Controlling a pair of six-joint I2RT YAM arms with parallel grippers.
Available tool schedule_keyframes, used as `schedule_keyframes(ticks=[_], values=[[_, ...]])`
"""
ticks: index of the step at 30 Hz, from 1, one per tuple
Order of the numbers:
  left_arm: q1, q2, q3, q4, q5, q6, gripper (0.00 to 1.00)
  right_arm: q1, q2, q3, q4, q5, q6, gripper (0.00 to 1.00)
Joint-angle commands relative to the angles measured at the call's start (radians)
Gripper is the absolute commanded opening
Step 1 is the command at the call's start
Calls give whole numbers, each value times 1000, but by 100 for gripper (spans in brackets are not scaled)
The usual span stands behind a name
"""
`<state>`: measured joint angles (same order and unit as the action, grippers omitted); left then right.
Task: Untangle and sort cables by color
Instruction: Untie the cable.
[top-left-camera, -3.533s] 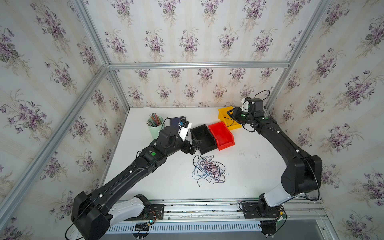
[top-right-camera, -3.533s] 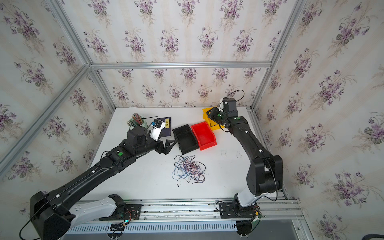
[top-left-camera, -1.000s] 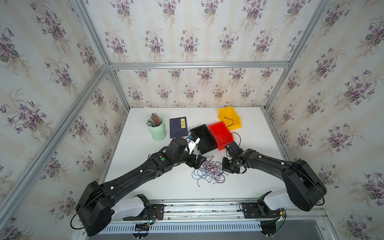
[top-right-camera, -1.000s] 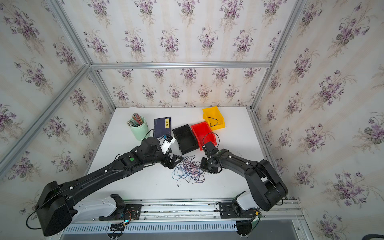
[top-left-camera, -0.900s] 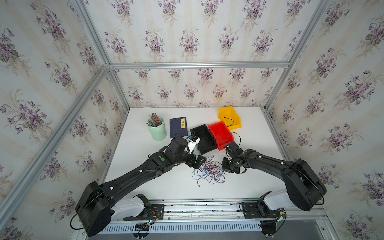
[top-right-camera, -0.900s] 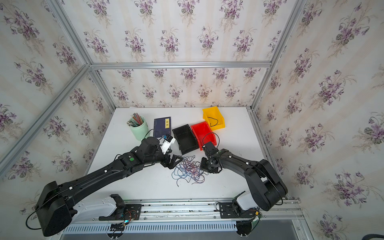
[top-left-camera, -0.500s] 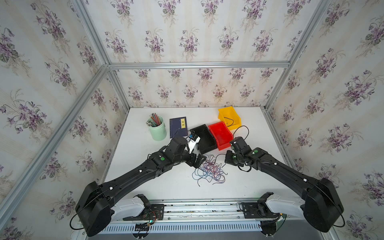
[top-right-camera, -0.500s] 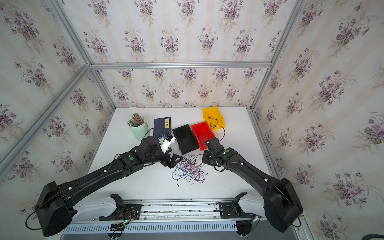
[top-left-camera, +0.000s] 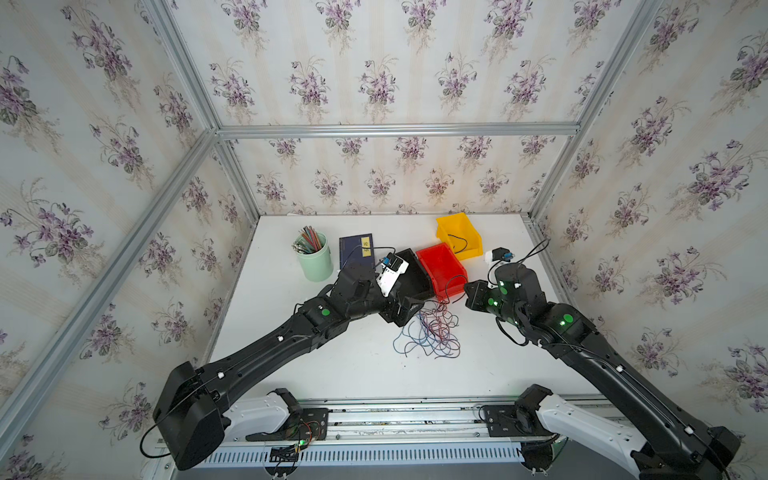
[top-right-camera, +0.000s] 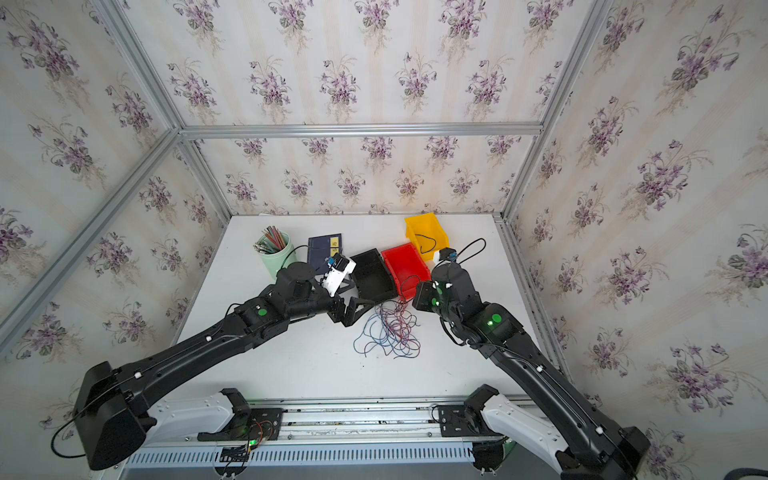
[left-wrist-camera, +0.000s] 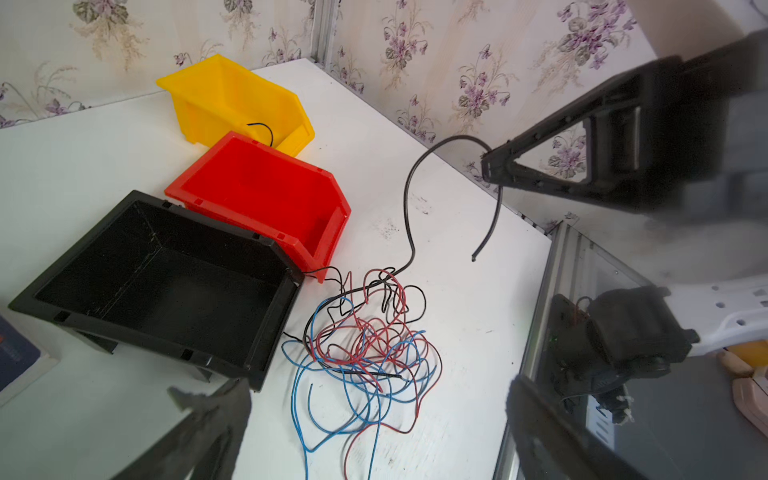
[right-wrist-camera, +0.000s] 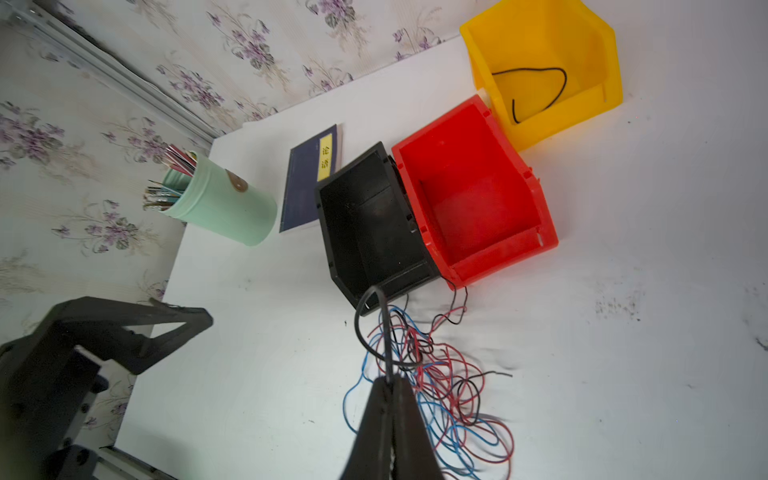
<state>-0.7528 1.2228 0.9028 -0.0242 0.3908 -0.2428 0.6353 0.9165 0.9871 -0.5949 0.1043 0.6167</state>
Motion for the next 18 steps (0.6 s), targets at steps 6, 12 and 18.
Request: schedule_keyframes(ticks=[6, 12, 18], values=[[0, 50, 3, 240, 145, 78, 99, 18, 22, 84, 0, -56, -18, 0], [0, 161, 69, 324, 191, 33, 99, 49, 30, 104, -5, -72, -29, 0], [0, 268, 143, 351, 235, 5, 93, 62, 16, 108, -2, -82, -35, 0]])
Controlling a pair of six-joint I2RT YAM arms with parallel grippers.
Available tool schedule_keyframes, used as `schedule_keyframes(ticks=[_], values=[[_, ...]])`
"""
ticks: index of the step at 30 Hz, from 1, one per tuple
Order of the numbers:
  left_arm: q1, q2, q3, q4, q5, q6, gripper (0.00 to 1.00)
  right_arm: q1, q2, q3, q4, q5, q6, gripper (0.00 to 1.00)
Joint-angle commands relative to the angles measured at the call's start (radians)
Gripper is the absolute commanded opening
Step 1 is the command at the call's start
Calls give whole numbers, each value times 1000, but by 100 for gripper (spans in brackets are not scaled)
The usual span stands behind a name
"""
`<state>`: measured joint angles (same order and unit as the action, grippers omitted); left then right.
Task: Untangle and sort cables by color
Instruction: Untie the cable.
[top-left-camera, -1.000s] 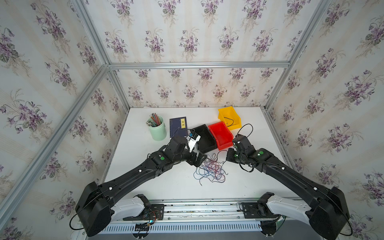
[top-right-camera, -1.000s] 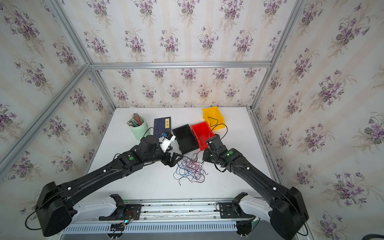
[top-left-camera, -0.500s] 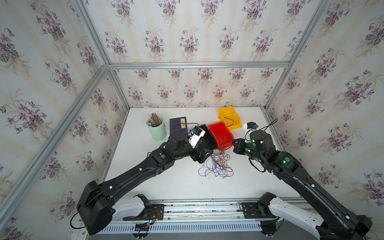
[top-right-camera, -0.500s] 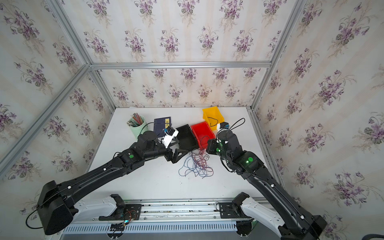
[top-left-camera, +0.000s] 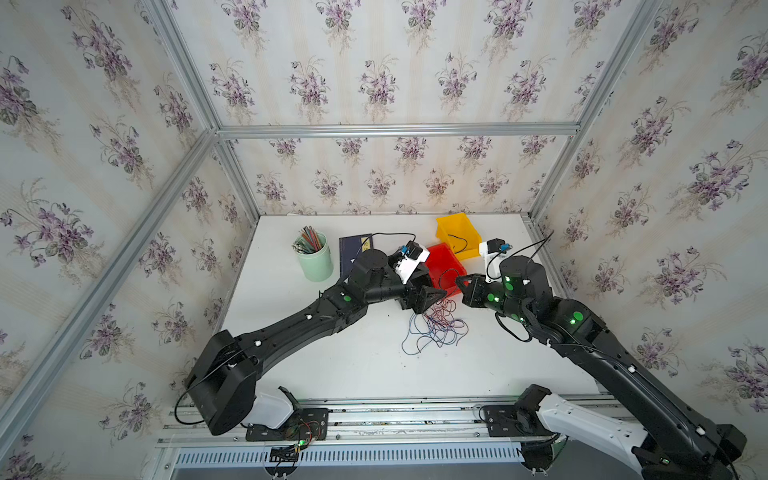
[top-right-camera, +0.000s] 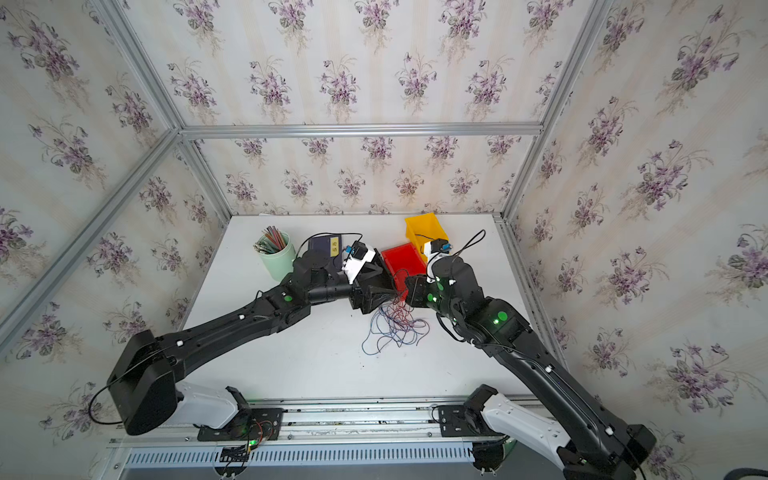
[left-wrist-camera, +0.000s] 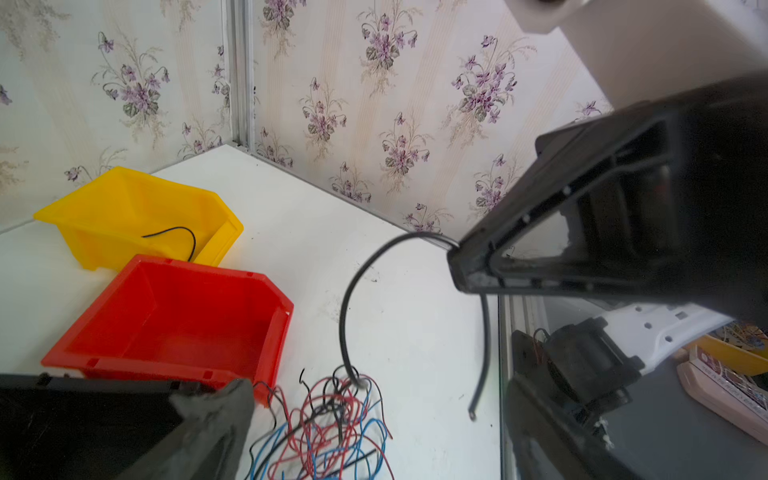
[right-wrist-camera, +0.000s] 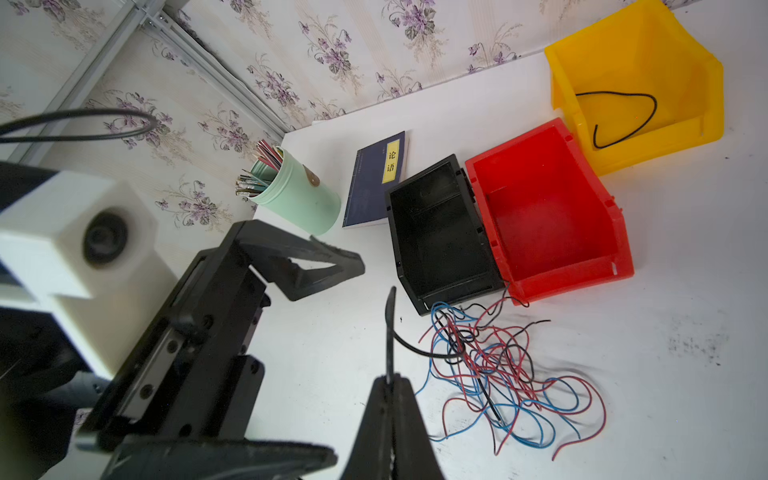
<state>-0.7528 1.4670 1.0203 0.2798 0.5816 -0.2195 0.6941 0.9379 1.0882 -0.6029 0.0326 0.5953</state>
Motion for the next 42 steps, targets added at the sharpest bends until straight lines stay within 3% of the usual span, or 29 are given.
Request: schedule_keyframes(ticks=[1, 6, 14, 27, 35, 42], values=[[-1, 37, 36, 41, 50, -16, 92, 4, -8, 8, 10, -13, -12, 0], [-1, 75, 66, 16, 45, 0, 86, 7, -9, 12, 22, -20, -6, 0], [0, 147, 106, -25, 65, 8, 57, 12, -10, 31, 46, -20, 17, 0], [0, 208, 117, -32, 35, 44, 56, 15, 32, 191, 46, -2, 24, 0], [11, 231, 85, -49, 19, 68, 43, 15, 46, 289, 32, 24, 22, 0], [20, 239, 35, -56, 18, 77, 43, 16, 62, 361, 22, 61, 11, 0]])
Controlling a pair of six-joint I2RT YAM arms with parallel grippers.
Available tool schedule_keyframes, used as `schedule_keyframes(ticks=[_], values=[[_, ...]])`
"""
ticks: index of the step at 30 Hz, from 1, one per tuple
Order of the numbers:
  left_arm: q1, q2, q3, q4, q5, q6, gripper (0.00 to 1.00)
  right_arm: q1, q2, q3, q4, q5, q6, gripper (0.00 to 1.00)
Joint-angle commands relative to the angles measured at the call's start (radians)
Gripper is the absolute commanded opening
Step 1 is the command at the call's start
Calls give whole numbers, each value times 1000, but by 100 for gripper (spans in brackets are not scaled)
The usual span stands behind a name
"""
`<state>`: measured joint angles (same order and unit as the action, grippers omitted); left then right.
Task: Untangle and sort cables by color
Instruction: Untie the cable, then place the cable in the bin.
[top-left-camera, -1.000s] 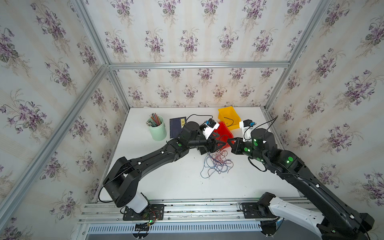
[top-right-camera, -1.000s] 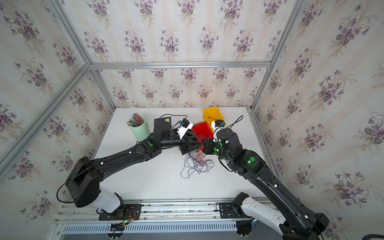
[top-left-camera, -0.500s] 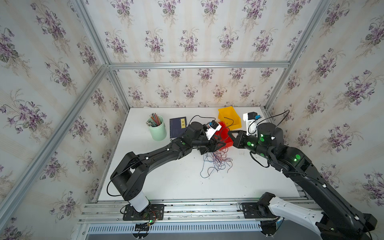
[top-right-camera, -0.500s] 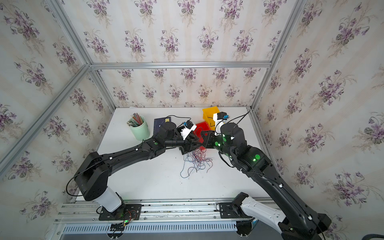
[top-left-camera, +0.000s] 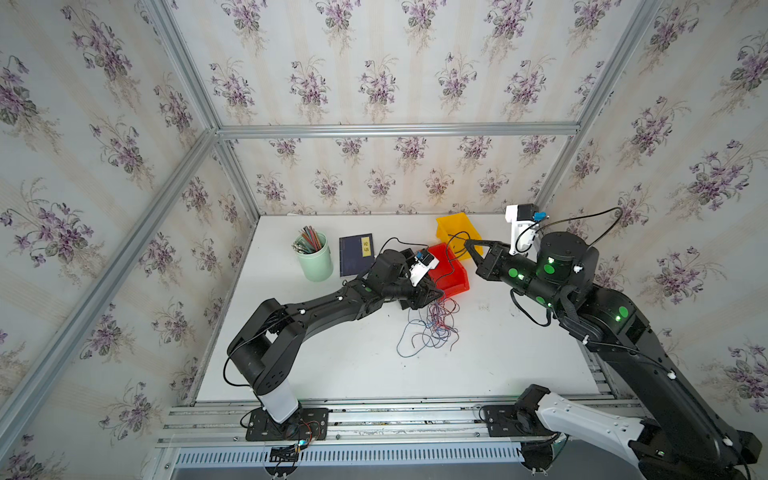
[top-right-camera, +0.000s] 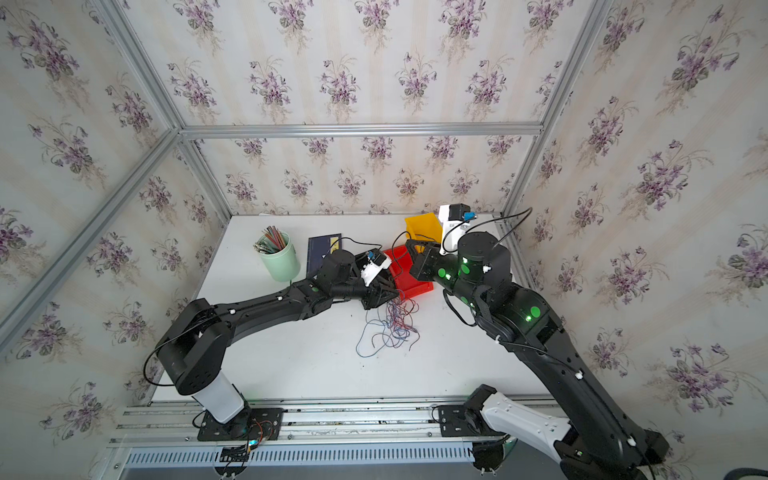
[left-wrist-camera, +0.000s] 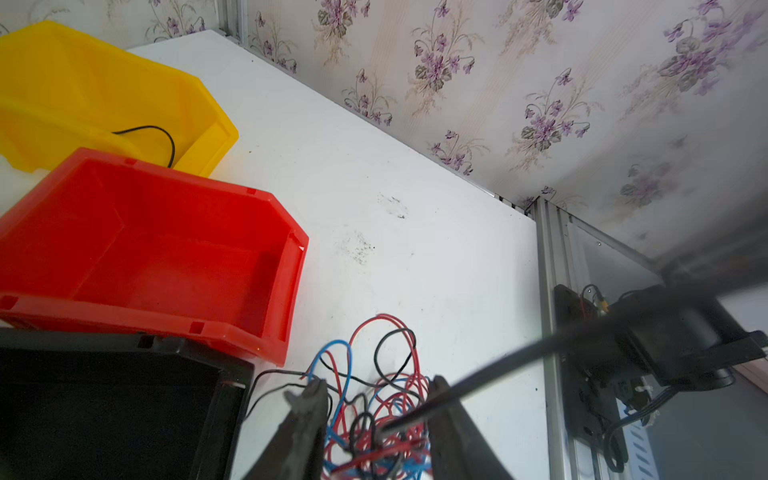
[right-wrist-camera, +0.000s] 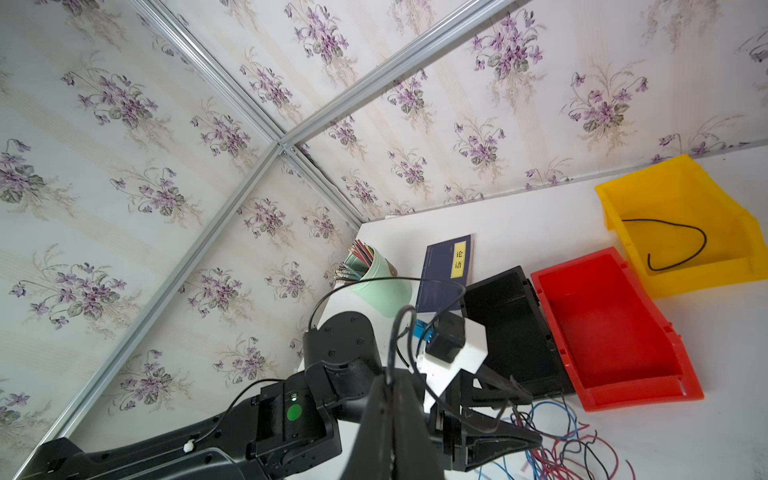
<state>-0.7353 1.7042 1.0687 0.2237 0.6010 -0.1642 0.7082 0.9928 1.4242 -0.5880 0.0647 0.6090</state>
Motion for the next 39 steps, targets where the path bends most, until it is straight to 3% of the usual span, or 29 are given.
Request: schedule_keyframes(ticks=[1, 10, 25, 31, 39], values=[[3, 2, -21, -1, -1, 23, 43, 1, 11, 36, 7, 29, -4, 0], [14, -6, -70, -17, 5, 25, 46, 0, 37, 124, -11, 108, -41, 0], [27, -384, -140, -243, -111, 70, 80, -33, 173, 136, 37, 336, -80, 0], [43, -515, -154, -345, -208, 74, 91, -204, 257, 149, 115, 155, -54, 0], [94, -627, -121, -471, -304, 64, 95, -335, 413, 213, 172, -34, -33, 0]])
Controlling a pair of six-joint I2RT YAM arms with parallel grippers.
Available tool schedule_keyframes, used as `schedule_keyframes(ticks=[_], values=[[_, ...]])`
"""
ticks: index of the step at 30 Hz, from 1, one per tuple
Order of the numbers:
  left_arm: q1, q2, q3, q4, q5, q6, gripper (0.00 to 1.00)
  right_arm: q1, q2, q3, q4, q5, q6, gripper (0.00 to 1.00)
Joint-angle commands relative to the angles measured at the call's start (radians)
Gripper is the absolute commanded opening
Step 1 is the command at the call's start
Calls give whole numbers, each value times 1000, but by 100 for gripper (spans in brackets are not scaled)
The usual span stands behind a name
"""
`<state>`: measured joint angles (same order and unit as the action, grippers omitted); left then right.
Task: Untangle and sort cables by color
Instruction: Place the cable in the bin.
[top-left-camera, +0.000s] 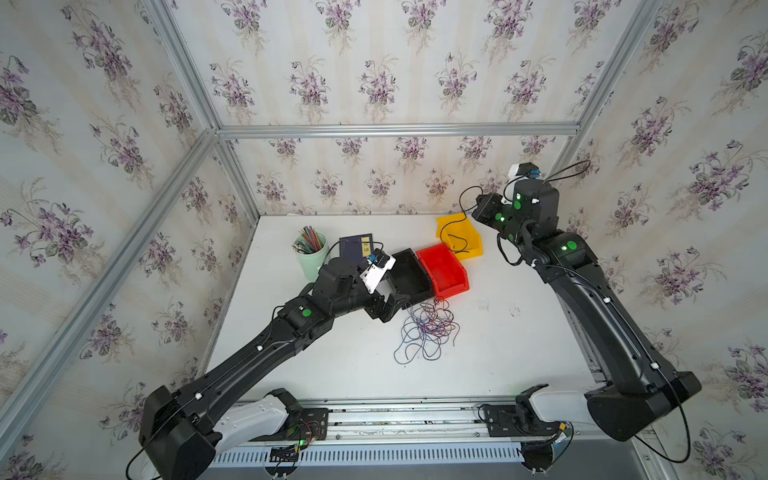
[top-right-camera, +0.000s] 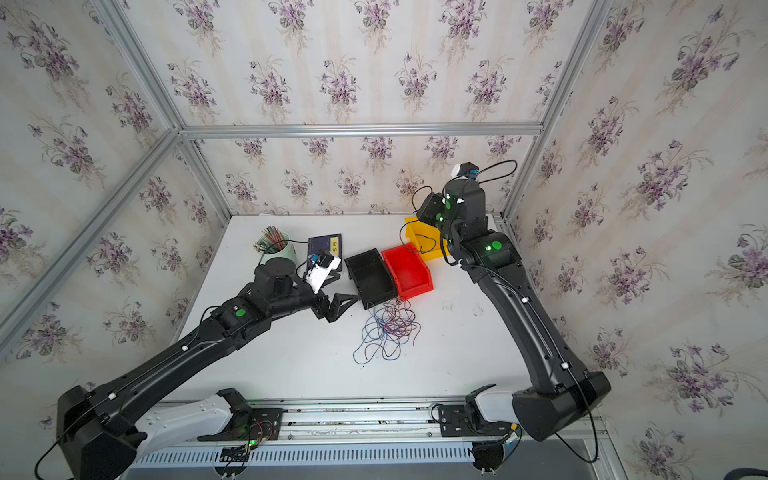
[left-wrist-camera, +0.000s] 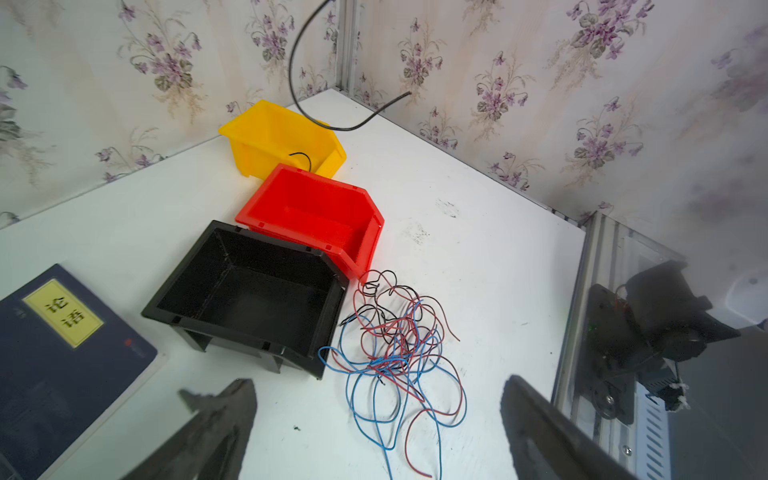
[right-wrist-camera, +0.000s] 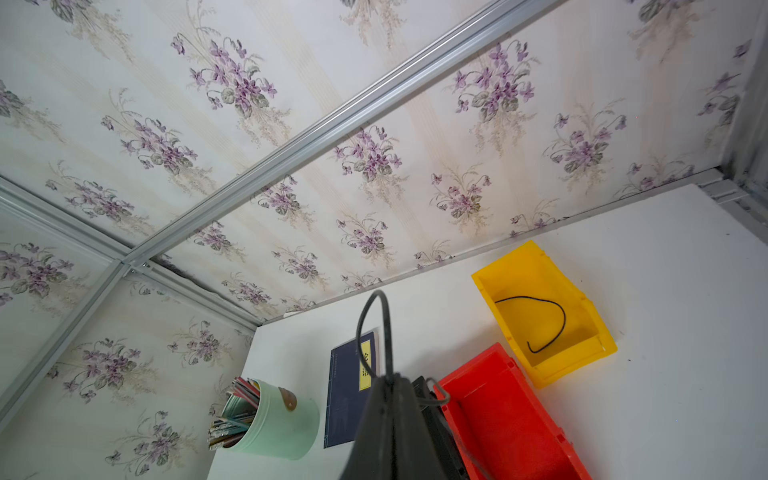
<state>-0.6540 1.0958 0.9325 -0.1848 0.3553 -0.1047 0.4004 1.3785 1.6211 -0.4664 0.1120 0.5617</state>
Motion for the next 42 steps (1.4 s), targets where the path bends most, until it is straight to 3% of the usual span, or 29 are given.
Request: schedule_keyframes(ticks=[1, 16, 42], values=[[19, -26, 20, -76, -65, 3, 96, -43, 40, 19, 57, -93, 16, 0], [105, -56, 20, -141, -107, -21, 97, -234, 195, 19, 149, -199, -3, 0], [117, 123, 132, -150, -130, -4, 98, -359, 488, 64, 259, -272, -39, 0]])
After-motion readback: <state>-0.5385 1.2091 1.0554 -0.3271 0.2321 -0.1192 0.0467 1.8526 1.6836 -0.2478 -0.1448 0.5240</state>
